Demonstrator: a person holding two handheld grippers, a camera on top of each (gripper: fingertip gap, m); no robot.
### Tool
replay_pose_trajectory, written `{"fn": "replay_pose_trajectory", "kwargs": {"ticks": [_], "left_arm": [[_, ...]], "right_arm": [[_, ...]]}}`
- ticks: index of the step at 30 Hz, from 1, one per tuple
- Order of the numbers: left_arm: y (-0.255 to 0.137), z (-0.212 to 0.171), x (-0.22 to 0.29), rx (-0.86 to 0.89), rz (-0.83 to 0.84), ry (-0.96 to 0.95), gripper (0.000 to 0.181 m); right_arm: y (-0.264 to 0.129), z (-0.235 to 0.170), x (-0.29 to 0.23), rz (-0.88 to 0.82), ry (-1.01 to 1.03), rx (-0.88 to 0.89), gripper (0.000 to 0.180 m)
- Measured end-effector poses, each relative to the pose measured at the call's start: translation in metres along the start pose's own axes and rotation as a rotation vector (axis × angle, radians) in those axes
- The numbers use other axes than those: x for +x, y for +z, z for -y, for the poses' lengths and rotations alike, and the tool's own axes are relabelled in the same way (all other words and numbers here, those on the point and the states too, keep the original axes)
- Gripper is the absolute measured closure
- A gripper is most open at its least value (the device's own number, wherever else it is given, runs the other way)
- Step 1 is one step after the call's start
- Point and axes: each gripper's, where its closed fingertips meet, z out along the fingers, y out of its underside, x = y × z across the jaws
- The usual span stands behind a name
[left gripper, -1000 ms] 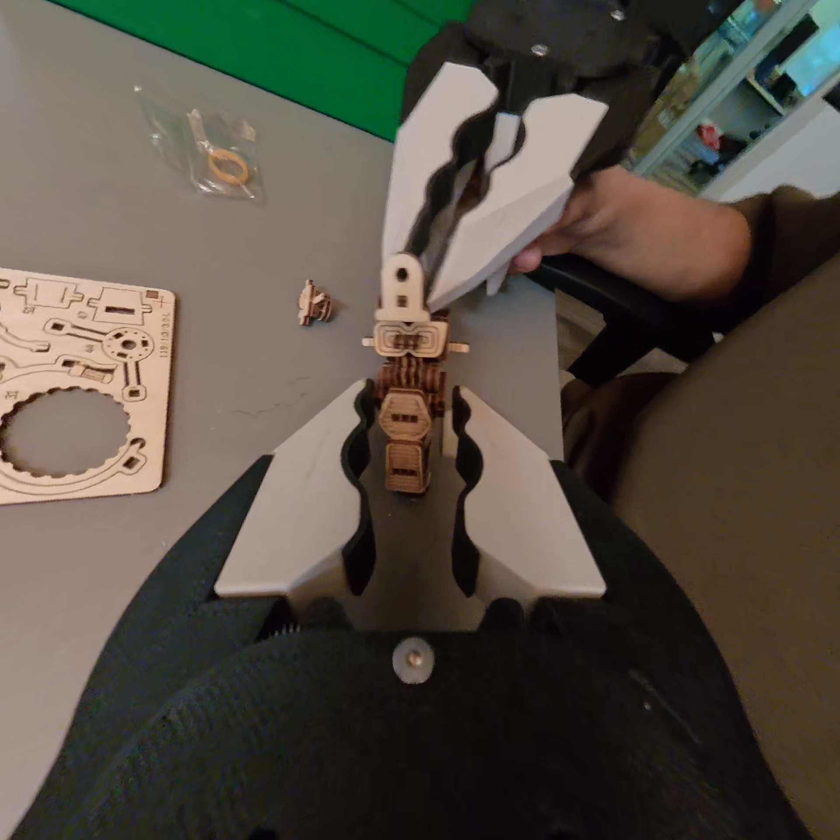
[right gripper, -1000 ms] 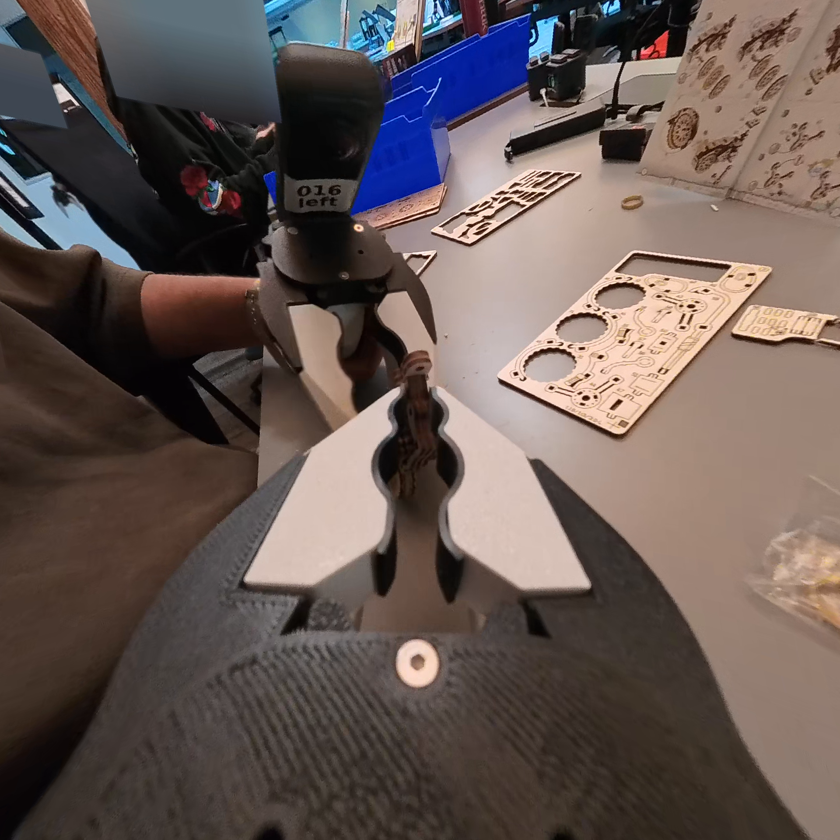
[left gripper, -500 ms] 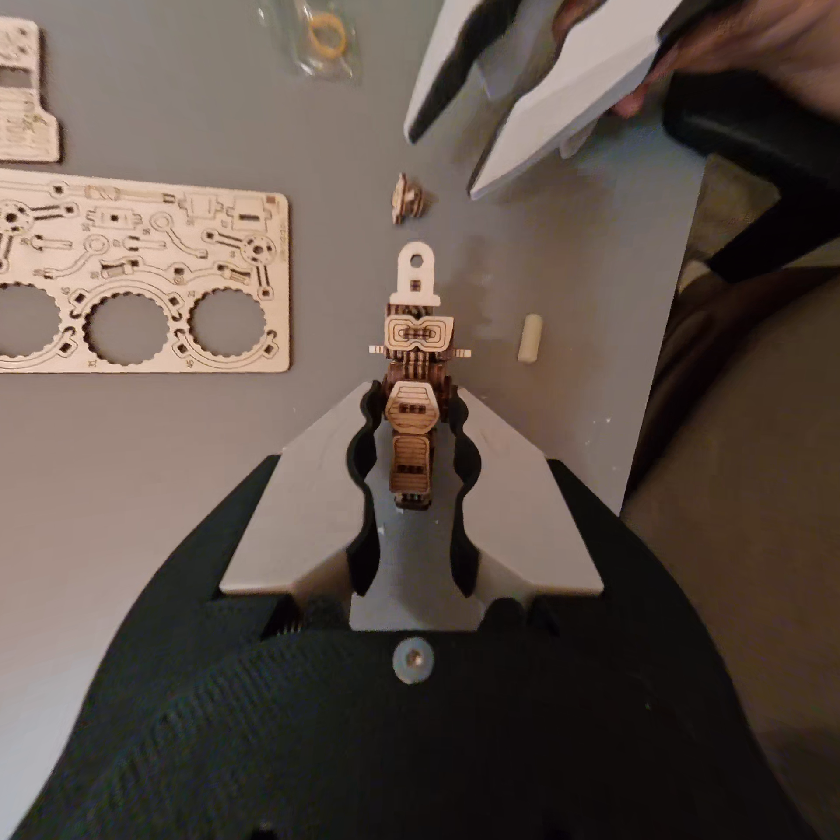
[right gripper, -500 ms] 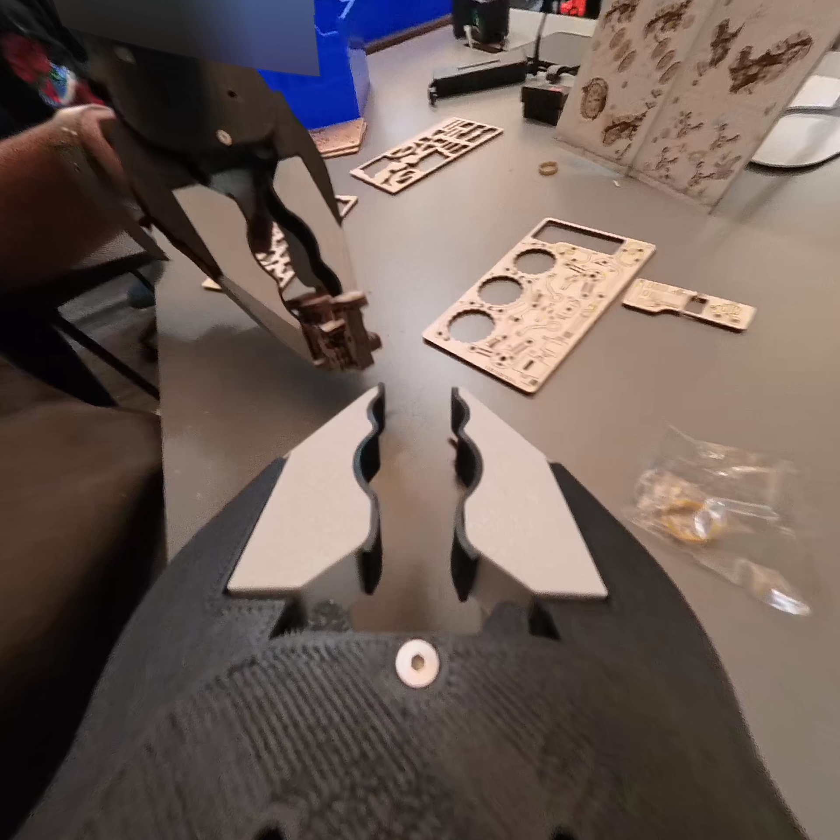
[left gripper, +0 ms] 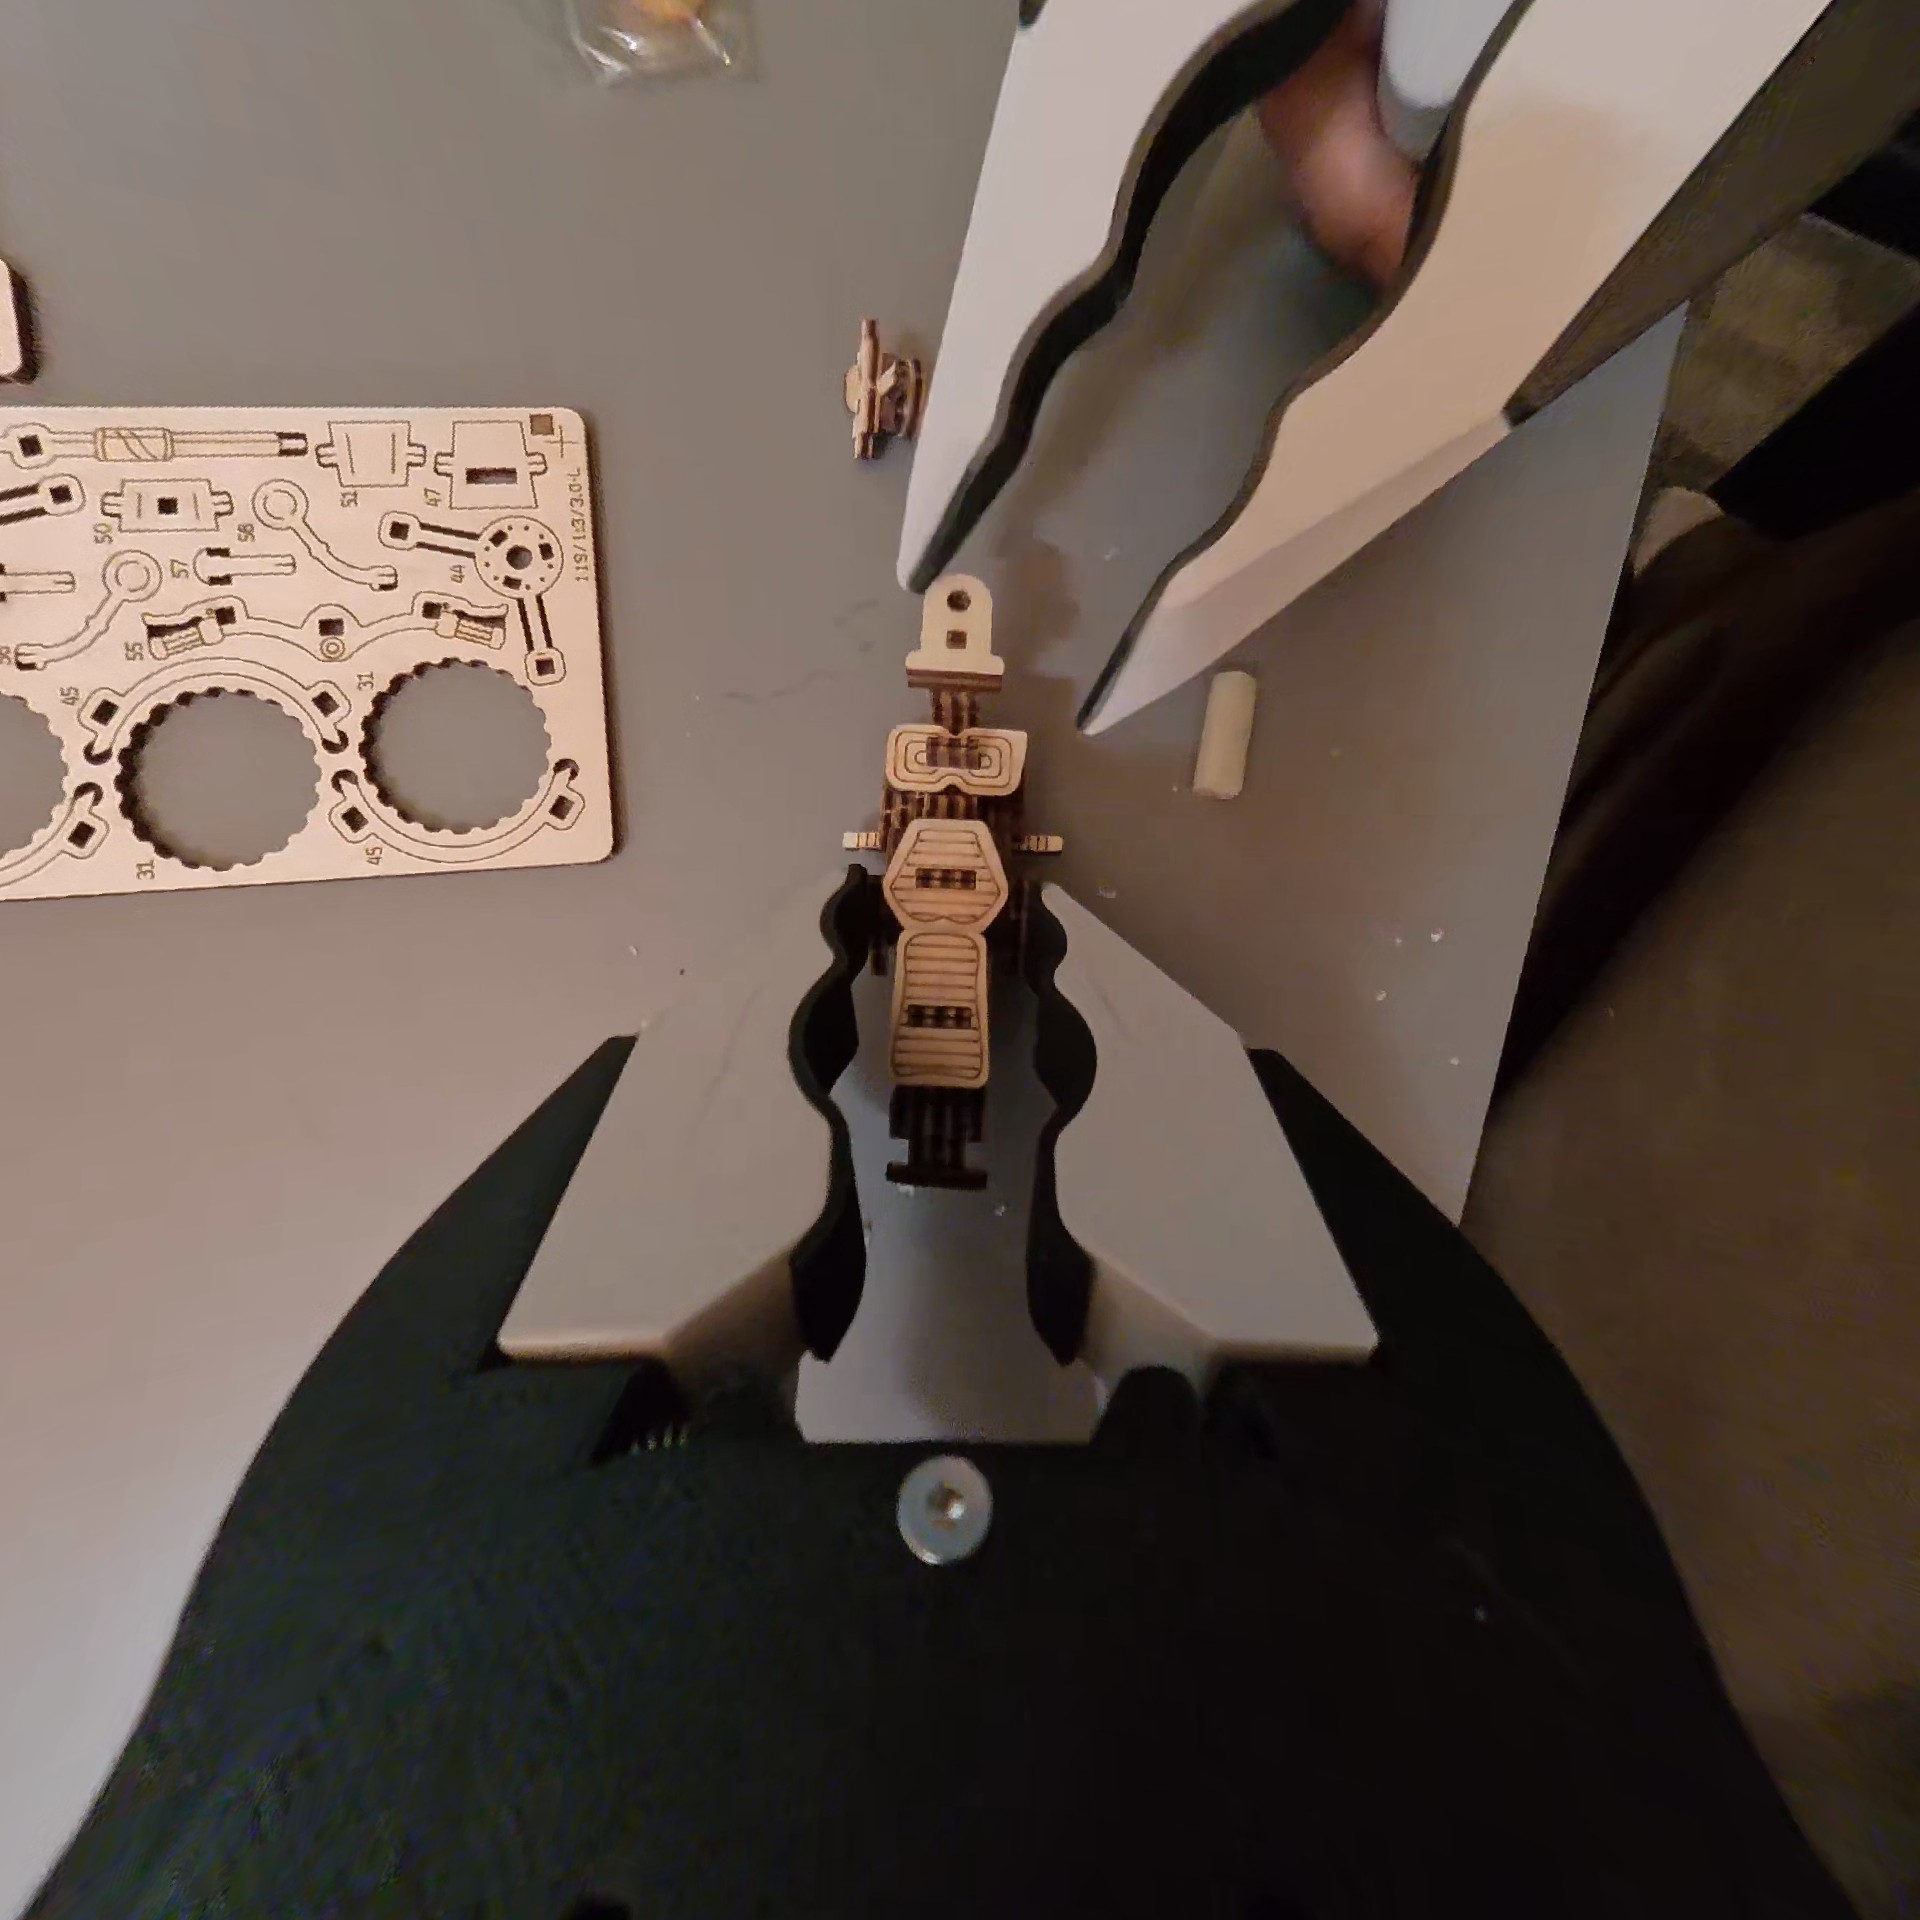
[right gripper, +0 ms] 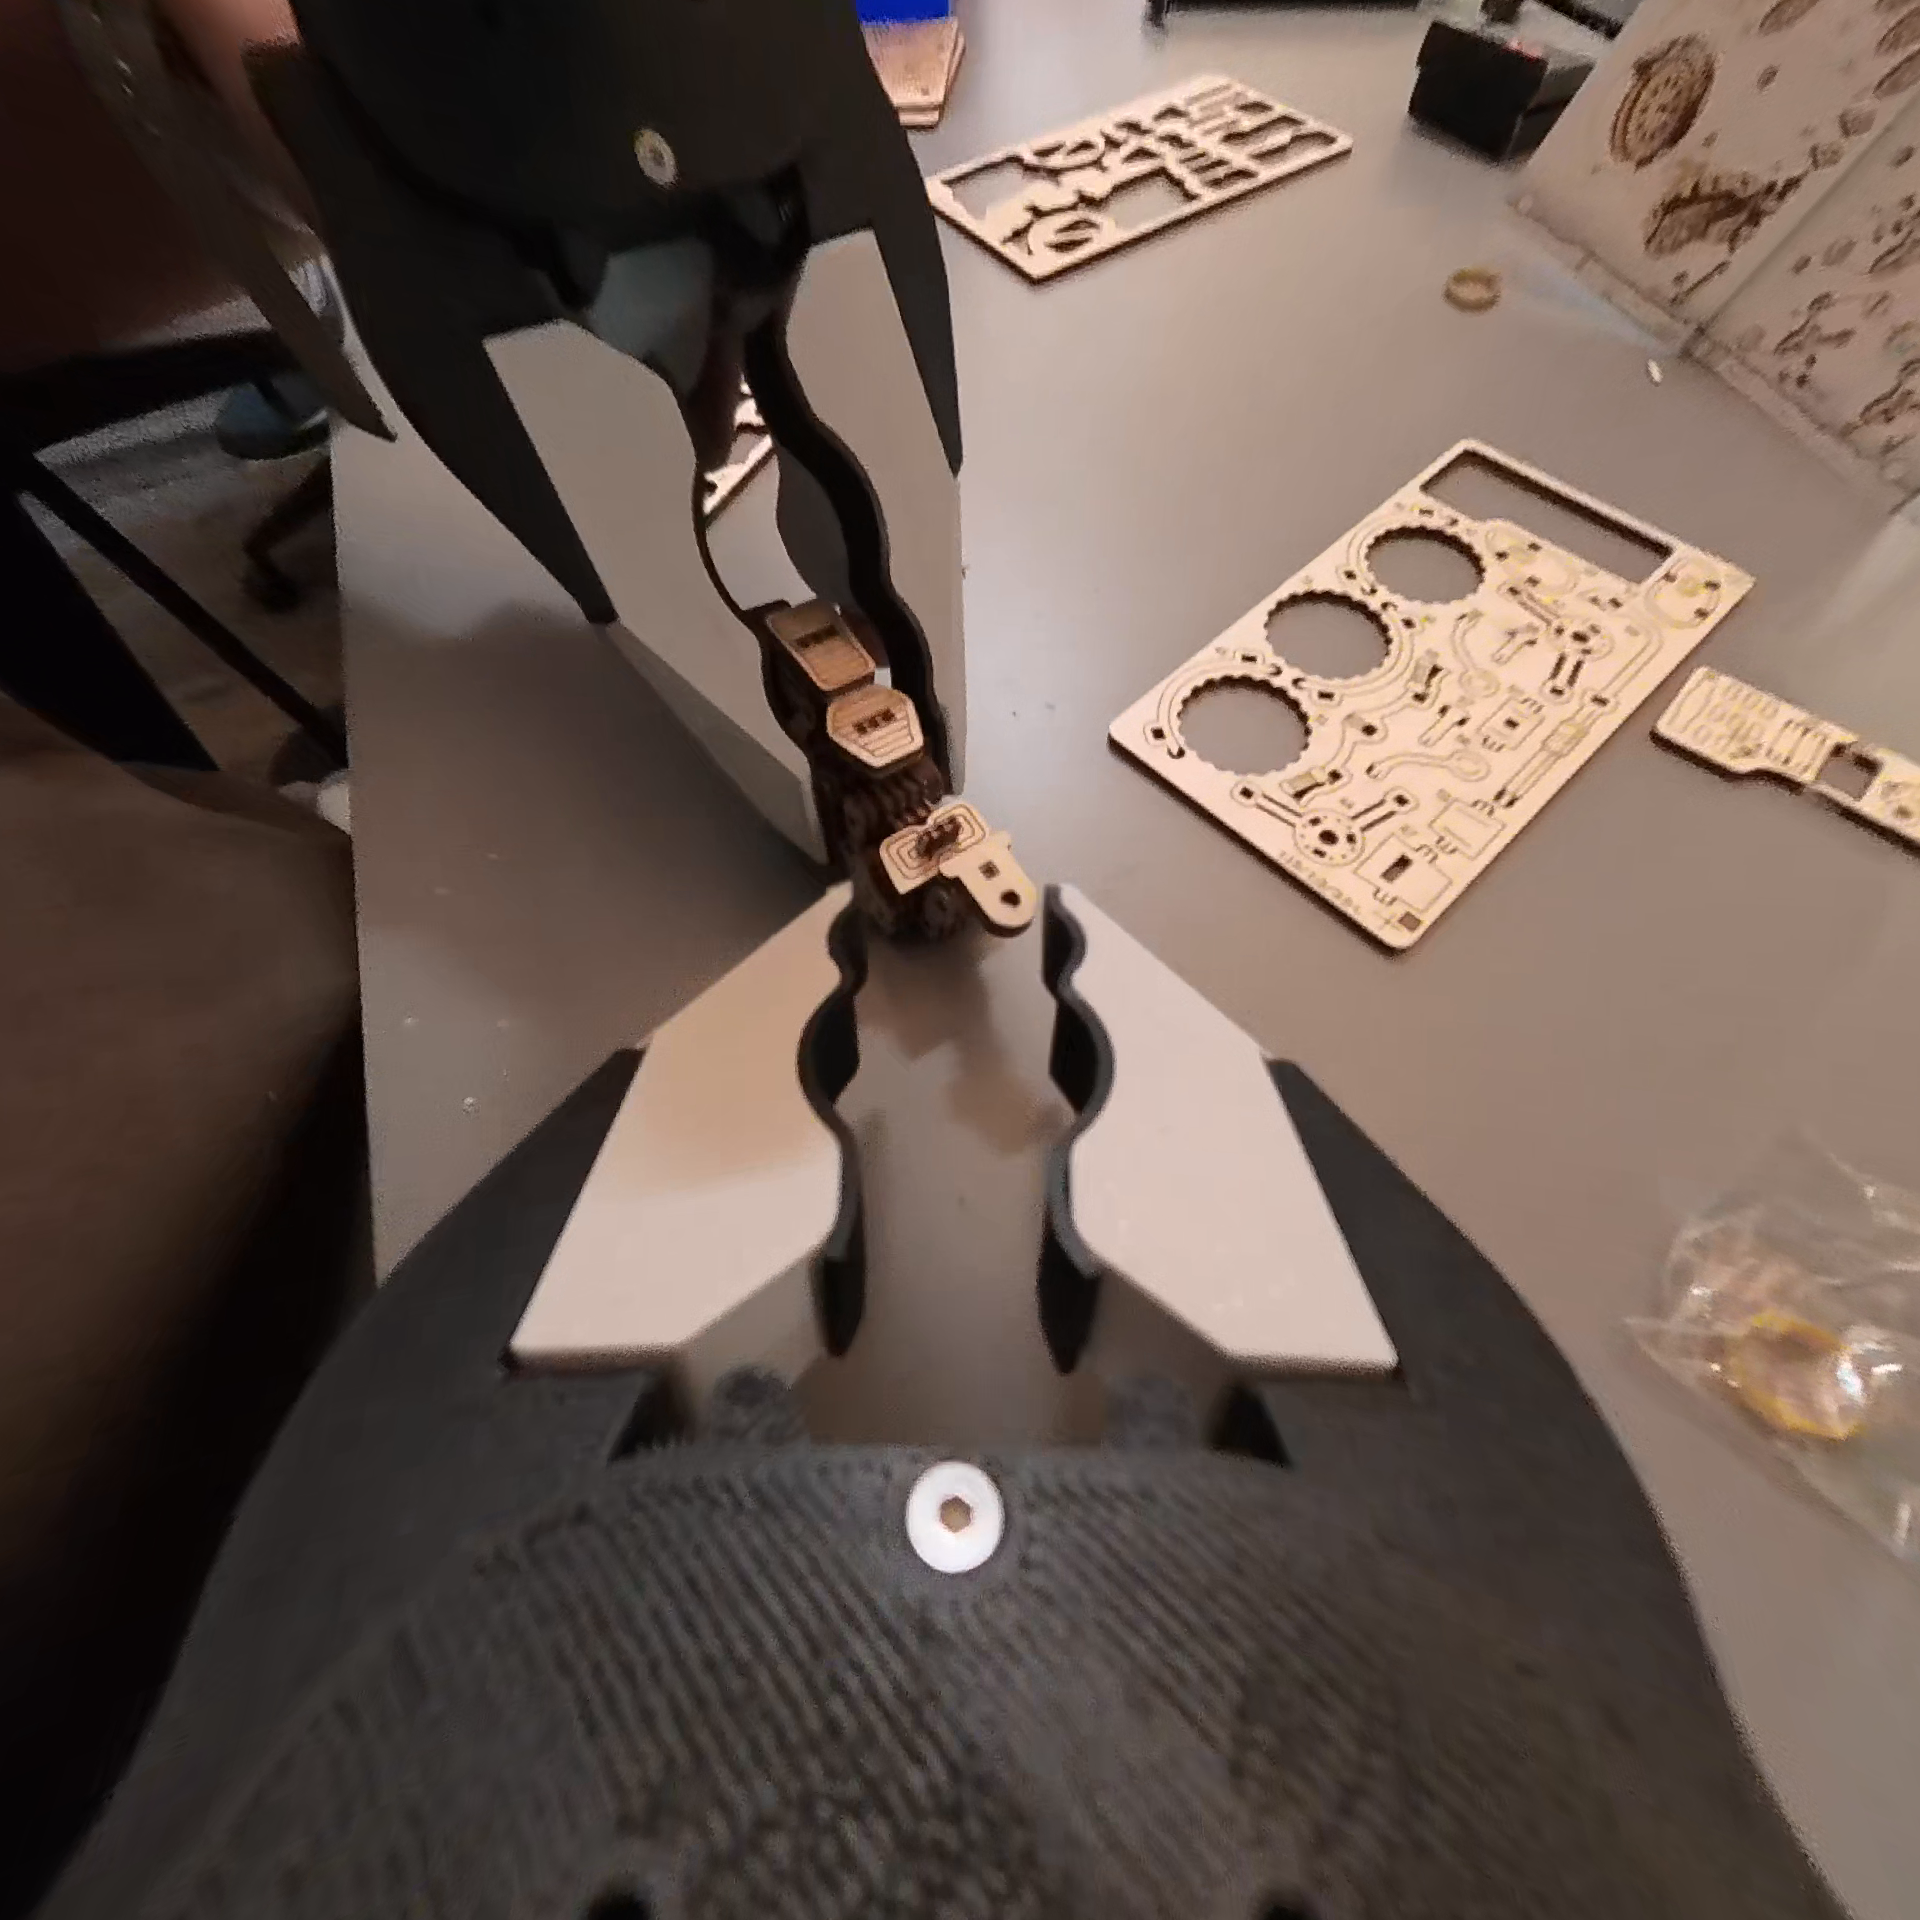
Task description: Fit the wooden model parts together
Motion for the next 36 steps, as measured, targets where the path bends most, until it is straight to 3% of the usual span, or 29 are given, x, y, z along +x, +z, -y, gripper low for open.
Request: {"fn": "replay_pose_trajectory", "kwargs": {"ticks": [18, 30, 36], "left_arm": [[0.013, 0.007, 0.01, 0.205, -0.056, -0.041, 0.132], [0.01, 0.01, 0.001, 0.237, -0.03, -0.095, 0.145], [0.006, 0.009, -0.022, 0.244, 0.121, -0.101, 0.146]], "right_arm": [[0.004, -0.013, -0.002, 0.014, 0.001, -0.054, 0.167], [0.005, -0.011, 0.001, -0.015, -0.024, -0.05, 0.167], [0.002, -0.006, 0.011, -0.053, 0.003, -0.014, 0.159]]}}
